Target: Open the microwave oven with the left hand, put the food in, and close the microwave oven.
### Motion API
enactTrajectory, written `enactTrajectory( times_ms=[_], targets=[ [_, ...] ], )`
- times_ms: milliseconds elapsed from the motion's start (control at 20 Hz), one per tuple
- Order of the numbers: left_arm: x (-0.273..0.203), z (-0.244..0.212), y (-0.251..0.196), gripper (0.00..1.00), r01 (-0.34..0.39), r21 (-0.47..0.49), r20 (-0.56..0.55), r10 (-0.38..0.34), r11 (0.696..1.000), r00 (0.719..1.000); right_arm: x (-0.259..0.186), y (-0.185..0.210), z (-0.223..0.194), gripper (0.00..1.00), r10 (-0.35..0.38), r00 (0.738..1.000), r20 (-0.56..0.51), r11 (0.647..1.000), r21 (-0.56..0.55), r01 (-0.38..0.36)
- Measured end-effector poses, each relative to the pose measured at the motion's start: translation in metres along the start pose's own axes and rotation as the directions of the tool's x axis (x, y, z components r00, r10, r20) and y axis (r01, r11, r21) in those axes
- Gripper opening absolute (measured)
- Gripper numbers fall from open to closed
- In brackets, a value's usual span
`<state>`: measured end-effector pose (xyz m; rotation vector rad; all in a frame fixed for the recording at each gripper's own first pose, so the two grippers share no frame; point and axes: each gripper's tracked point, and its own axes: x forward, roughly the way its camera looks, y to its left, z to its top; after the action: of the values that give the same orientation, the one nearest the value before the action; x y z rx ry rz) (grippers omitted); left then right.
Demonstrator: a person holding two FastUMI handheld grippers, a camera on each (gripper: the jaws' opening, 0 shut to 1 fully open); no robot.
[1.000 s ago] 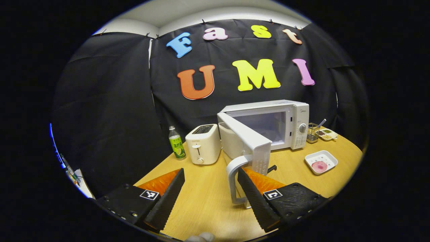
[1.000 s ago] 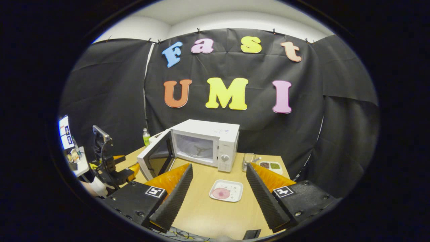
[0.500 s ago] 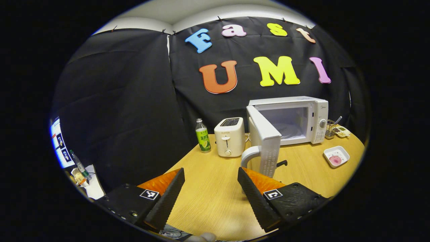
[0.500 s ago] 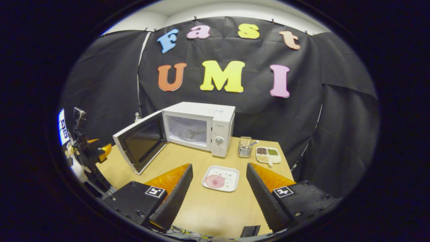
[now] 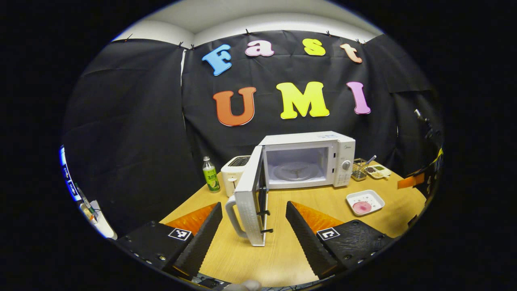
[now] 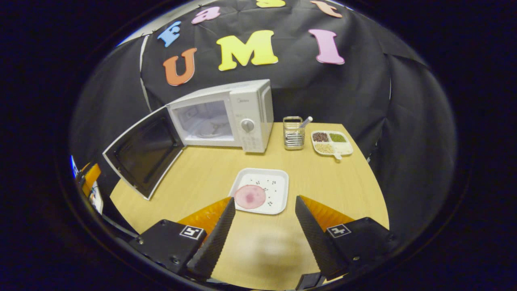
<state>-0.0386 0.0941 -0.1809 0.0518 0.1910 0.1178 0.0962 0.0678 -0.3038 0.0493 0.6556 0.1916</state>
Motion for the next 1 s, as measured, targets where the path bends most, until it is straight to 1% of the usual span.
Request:
enactTrajectory(
  times_ms=[100, 150, 200, 250, 300, 350, 400, 450, 500, 550, 600, 650, 700, 750, 800, 850, 950, 1000],
  targets=[
    [-0.002, 0.016, -0.021, 0.97, 0.032, 0.006, 0.015, -0.032, 0.999, 0.999, 0.026, -0.007, -0.011, 0.93, 0.011, 0.998, -0.058, 0.999, 0.046, -0.008],
    [-0.005, 0.022, -0.031, 0.97, 0.050, 0.013, 0.021, -0.050, 0.999, 0.999, 0.040, -0.008, -0.014, 0.89, 0.033, 0.996, -0.078, 0.997, 0.074, -0.027],
    [-0.005, 0.028, -0.041, 0.97, 0.063, 0.022, 0.025, -0.064, 0.998, 0.998, 0.053, -0.010, -0.018, 0.76, 0.046, 0.994, -0.102, 0.995, 0.093, -0.037],
    [-0.004, 0.033, -0.047, 0.97, 0.070, 0.034, 0.025, -0.071, 0.997, 0.997, 0.065, -0.014, -0.021, 0.71, 0.051, 0.990, -0.131, 0.993, 0.110, -0.036],
    [-0.004, 0.036, -0.053, 0.96, 0.074, 0.040, 0.026, -0.075, 0.996, 0.997, 0.077, -0.015, -0.023, 0.80, 0.062, 0.987, -0.150, 0.991, 0.123, -0.043],
    [-0.004, 0.040, -0.056, 0.96, 0.069, 0.039, 0.033, -0.071, 0.997, 0.997, 0.088, -0.017, -0.026, 0.65, 0.073, 0.982, -0.172, 0.990, 0.132, -0.050],
    [0.001, 0.044, -0.060, 0.97, 0.066, 0.035, 0.036, -0.067, 0.997, 0.997, 0.095, -0.020, -0.031, 0.63, 0.081, 0.978, -0.194, 0.989, 0.141, -0.054],
    [0.005, 0.042, -0.064, 0.96, 0.056, 0.029, 0.017, -0.056, 0.998, 0.998, 0.104, -0.022, -0.034, 0.67, 0.089, 0.972, -0.218, 0.986, 0.155, -0.056],
    [0.007, 0.041, -0.065, 0.97, 0.044, 0.025, 0.005, -0.044, 0.999, 0.999, 0.110, -0.025, -0.039, 0.53, 0.094, 0.965, -0.243, 0.984, 0.169, -0.053],
    [0.010, 0.043, -0.068, 0.96, 0.034, 0.019, -0.002, -0.034, 0.999, 0.999, 0.116, -0.024, -0.044, 0.50, 0.105, 0.958, -0.266, 0.981, 0.184, -0.057],
    [0.013, 0.046, -0.070, 0.96, 0.022, 0.017, -0.008, -0.022, 1.000, 1.000, 0.117, -0.023, -0.050, 0.60, 0.115, 0.947, -0.300, 0.979, 0.195, -0.057],
    [0.014, 0.046, -0.070, 0.96, 0.012, 0.018, -0.012, -0.011, 1.000, 1.000, 0.117, -0.027, -0.044, 0.44, 0.097, 0.954, -0.282, 0.981, 0.187, -0.045],
    [0.015, 0.048, -0.072, 0.96, 0.002, 0.020, -0.015, -0.002, 1.000, 1.000, 0.121, -0.031, -0.049, 0.42, 0.086, 0.941, -0.328, 0.984, 0.176, -0.028],
    [0.015, 0.050, -0.074, 0.96, -0.007, 0.020, -0.017, 0.008, 1.000, 1.000, 0.120, -0.036, -0.053, 0.30, 0.052, 0.939, -0.341, 0.985, 0.173, 0.009],
    [0.015, 0.051, -0.075, 0.96, -0.017, 0.023, -0.019, 0.018, 1.000, 1.000, 0.117, -0.037, -0.052, 0.19, 0.043, 0.936, -0.350, 0.983, 0.183, 0.023],
    [0.015, 0.051, -0.076, 0.97, -0.027, 0.027, -0.023, 0.028, 0.999, 0.999, 0.117, -0.038, -0.049, 0.05, 0.032, 0.925, -0.378, 0.983, 0.180, 0.040],
    [0.010, 0.052, -0.077, 0.97, -0.048, 0.029, -0.025, 0.049, 0.998, 0.999, 0.118, -0.040, -0.050, 0.13, 0.009, 0.913, -0.407, 0.985, 0.162, 0.062],
    [0.007, 0.052, -0.078, 0.96, -0.054, 0.030, -0.022, 0.055, 0.998, 0.998, 0.118, -0.041, -0.050, 0.12, 0.010, 0.910, -0.414, 0.985, 0.160, 0.062]
  ],
)
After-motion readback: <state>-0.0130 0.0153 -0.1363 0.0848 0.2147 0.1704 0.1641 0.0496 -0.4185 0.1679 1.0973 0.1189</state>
